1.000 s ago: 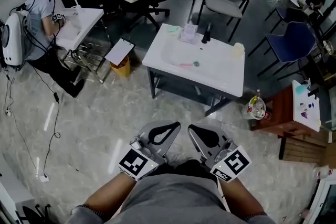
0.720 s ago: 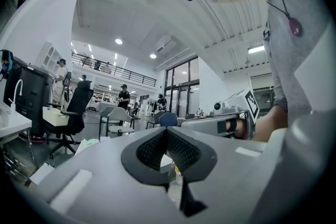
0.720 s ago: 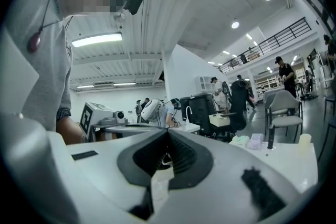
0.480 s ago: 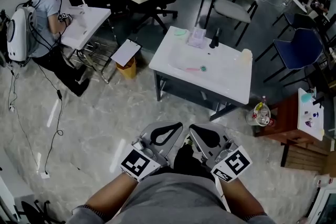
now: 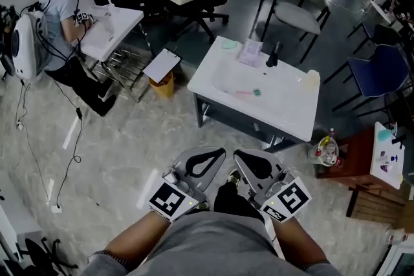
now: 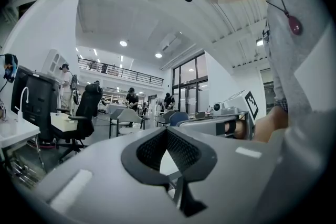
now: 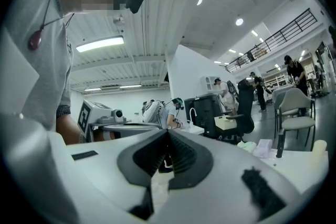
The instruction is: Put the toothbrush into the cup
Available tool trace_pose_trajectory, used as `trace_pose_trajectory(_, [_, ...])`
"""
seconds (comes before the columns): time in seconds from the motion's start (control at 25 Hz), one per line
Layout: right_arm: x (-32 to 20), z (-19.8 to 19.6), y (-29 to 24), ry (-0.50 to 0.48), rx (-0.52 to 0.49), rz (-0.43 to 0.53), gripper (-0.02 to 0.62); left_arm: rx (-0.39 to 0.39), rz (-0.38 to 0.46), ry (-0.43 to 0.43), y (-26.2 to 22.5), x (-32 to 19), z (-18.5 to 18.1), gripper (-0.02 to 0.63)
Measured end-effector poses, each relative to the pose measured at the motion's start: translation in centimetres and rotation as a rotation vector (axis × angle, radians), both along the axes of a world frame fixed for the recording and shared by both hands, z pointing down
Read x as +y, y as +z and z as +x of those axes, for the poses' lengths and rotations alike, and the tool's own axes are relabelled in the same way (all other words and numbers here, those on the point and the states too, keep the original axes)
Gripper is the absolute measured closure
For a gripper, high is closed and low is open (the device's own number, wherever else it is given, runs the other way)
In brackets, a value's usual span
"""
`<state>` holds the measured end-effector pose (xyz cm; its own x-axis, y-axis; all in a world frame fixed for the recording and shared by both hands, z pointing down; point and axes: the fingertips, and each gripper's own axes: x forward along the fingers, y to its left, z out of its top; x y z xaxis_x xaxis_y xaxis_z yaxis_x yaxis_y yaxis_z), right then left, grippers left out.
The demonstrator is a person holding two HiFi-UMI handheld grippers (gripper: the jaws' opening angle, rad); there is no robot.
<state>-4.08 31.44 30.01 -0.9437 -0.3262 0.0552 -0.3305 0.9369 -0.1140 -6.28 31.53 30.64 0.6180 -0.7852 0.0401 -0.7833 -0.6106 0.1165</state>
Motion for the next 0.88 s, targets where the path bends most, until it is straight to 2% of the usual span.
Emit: trace_pose_trajectory(0.88, [-14.0,4.3,0.0,-0.093,0.001,0.006,0.581,-0.04,-0.02,-0.078,0.0,-13.5,4.1,0.597])
